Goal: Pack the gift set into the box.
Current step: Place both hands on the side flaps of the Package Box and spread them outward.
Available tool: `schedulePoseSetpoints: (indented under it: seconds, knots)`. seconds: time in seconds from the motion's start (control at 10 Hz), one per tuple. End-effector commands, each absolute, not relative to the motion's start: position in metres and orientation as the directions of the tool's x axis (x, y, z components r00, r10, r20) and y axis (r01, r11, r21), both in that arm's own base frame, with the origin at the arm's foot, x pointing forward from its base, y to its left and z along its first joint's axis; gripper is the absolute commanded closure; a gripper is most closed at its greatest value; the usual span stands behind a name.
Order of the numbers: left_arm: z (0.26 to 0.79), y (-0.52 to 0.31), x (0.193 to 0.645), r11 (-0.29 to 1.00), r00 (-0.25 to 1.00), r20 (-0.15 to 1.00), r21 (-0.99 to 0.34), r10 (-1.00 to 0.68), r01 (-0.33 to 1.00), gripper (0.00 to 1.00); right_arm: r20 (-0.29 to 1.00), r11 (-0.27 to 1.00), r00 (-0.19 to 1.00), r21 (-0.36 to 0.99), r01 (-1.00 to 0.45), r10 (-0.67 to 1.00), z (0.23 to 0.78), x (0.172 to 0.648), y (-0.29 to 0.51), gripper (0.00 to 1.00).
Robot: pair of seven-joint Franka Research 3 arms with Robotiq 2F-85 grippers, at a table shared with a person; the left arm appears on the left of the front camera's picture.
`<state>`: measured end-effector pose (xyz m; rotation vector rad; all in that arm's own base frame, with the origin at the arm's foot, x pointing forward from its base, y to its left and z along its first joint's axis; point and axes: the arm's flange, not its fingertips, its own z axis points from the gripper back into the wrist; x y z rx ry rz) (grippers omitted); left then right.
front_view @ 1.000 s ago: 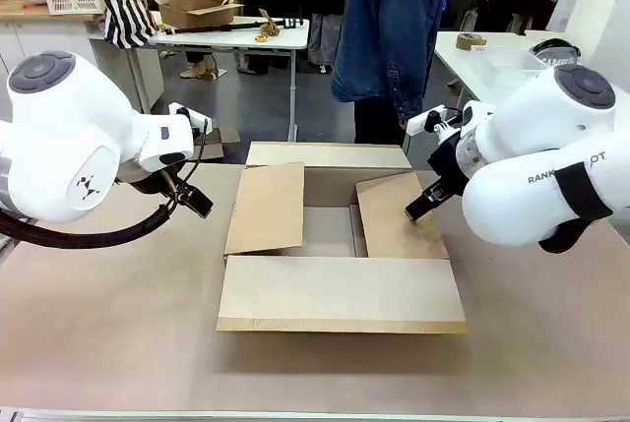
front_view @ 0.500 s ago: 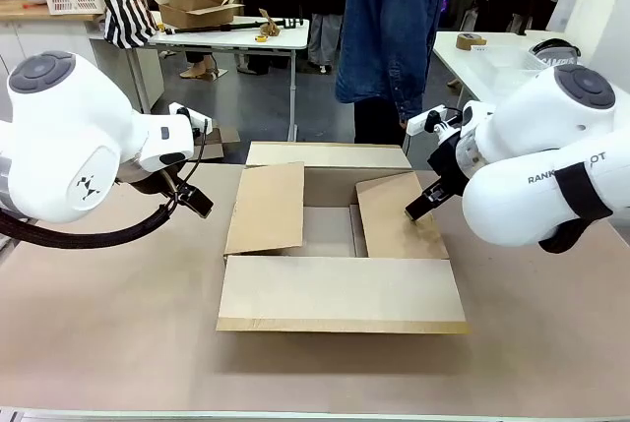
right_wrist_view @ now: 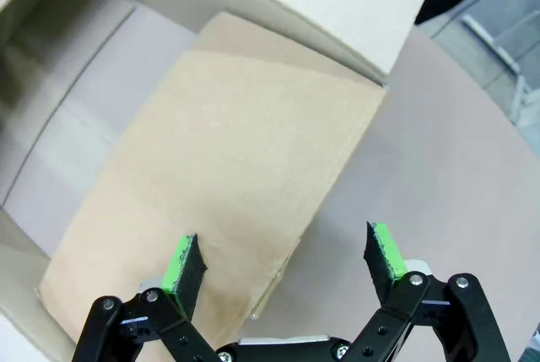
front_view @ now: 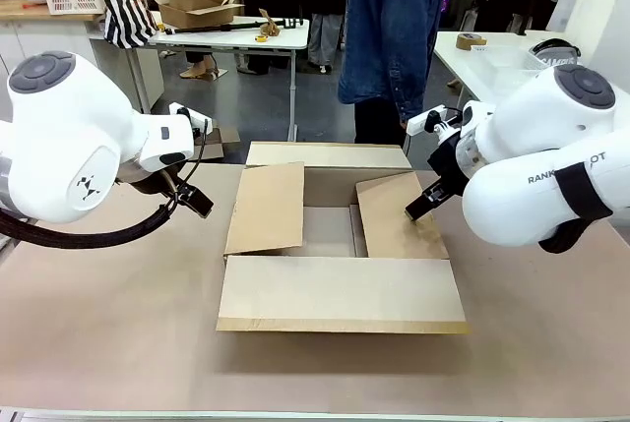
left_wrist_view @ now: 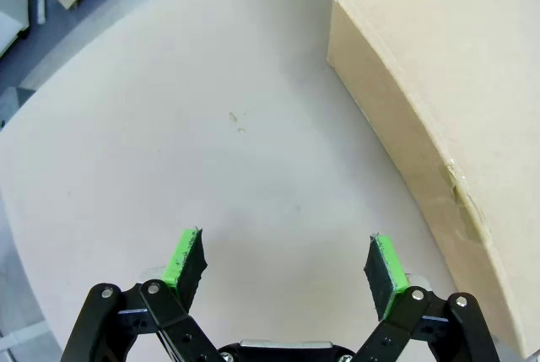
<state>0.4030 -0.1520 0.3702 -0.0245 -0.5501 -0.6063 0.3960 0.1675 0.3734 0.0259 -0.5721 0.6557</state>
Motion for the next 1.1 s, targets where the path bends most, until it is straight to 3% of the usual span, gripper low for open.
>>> schedulePoseSetpoints:
  seconds: [0.0, 0.2, 0.3, 0.4, 0.7, 0.8, 0.9, 1.0]
  knots:
    - [0.37, -0.152, 0.403, 0.826, 0.683, 0.498, 0.136, -0.534, 0.546, 0.0, 0.51, 0.798, 0.645, -0.153, -0.583, 0.569, 0.373, 0.396, 0.168, 0.0]
    - [0.388, -0.157, 0.396, 0.83, 0.693, 0.485, 0.145, -0.534, 0.538, 0.0, 0.473, 0.821, 0.708, -0.059, -0.568, 0.525, 0.408, 0.383, 0.159, 0.0]
    - [0.413, -0.163, 0.387, 0.886, 0.782, 0.426, 0.126, -0.455, 0.447, 0.0, 0.431, 0.851, 0.775, 0.029, -0.525, 0.463, 0.434, 0.371, 0.155, 0.0]
    - [0.446, -0.166, 0.37, 0.882, 0.804, 0.388, 0.053, -0.45, 0.468, 0.0, 0.409, 0.863, 0.812, 0.102, -0.494, 0.416, 0.467, 0.353, 0.144, 0.0]
    - [0.491, -0.167, 0.319, 0.724, 0.71, 0.537, -0.24, -0.456, 0.647, 0.0, 0.511, 0.918, 0.813, 0.107, -0.383, 0.28, 0.511, 0.304, 0.089, 0.0]
    - [0.485, -0.172, 0.318, 0.774, 0.693, 0.604, -0.188, -0.394, 0.604, 0.0, 0.538, 0.958, 0.805, -0.016, -0.287, 0.25, 0.502, 0.3, 0.083, 0.0]
    - [0.49, -0.185, 0.327, 0.784, 0.727, 0.491, -0.132, -0.479, 0.606, 0.0, 0.462, 0.892, 0.817, 0.111, -0.438, 0.344, 0.511, 0.321, 0.106, 0.0]
    - [0.49, -0.185, 0.327, 0.784, 0.727, 0.491, -0.132, -0.479, 0.606, 0.0, 0.462, 0.892, 0.817, 0.111, -0.438, 0.344, 0.511, 0.321, 0.106, 0.0]
